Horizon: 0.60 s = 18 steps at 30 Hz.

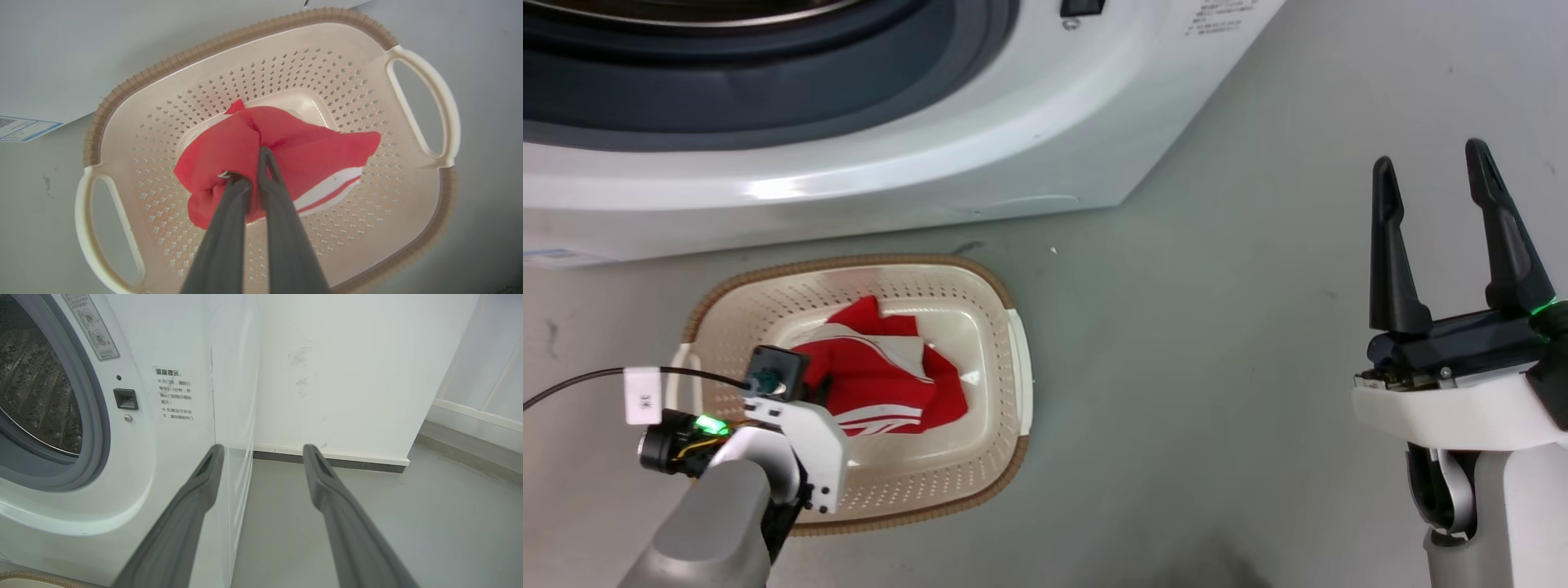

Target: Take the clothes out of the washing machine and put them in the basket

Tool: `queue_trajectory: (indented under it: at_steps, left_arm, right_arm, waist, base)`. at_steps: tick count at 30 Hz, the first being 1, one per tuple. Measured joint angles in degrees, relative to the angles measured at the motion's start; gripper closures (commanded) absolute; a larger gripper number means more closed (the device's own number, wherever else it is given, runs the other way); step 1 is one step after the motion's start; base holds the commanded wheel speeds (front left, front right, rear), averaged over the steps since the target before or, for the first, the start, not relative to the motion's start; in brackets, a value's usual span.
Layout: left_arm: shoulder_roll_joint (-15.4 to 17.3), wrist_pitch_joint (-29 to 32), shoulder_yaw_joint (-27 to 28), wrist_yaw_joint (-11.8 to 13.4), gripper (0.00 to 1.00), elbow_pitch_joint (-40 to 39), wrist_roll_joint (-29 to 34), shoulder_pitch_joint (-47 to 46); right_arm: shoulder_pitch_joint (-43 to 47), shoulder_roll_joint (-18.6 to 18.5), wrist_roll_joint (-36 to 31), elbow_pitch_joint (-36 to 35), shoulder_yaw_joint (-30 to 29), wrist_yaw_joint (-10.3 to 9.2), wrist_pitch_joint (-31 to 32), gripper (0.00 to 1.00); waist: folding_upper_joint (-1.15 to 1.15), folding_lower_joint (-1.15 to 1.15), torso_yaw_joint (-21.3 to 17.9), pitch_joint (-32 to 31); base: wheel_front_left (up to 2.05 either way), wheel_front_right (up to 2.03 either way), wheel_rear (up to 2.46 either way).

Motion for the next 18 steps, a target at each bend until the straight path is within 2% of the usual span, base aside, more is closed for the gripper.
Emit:
queue_trajectory:
  at_steps: [7,15,16,17,18]
  left_arm:
    - [-0.69,-2.78,2.85,0.25,1.0,10.48,-2.46,-5.46]
    - [-1.52,-5.32,2.66,0.44,1.0,17.82,-2.55,-8.72]
    - [-1.62,-5.89,2.61,0.83,0.54,18.24,-2.54,-8.99]
    - [-1.74,-6.34,2.58,1.08,0.0,18.63,-2.48,-9.31]
    - [-1.91,-6.65,2.59,1.33,0.0,18.96,-2.49,-9.55]
  right_arm:
    - [-1.77,-0.01,1.2,-1.36,1.37,0.0,0.0,0.0]
    - [-3.01,0.0,1.77,-1.79,2.23,0.0,0.0,0.0]
    - [-3.01,0.0,1.8,-1.75,2.18,0.0,0.0,0.0]
    - [-3.01,0.0,1.89,-1.62,2.11,0.0,0.0,0.0]
    - [-3.03,0.0,1.91,-1.42,2.03,0.0,0.0,0.0]
  waist:
    - [0.0,0.0,-2.62,5.99]
    - [0.0,0.0,-4.82,10.44]
    - [0.0,0.0,-4.99,10.59]
    - [0.0,0.0,-5.07,10.6]
    - [0.0,0.0,-5.07,10.44]
  base:
    - [0.0,0.0,0.0]
    - [0.0,0.0,0.0]
    - [0.0,0.0,0.0]
    - [0.0,0.0,0.0]
    - [0.0,0.0,0.0]
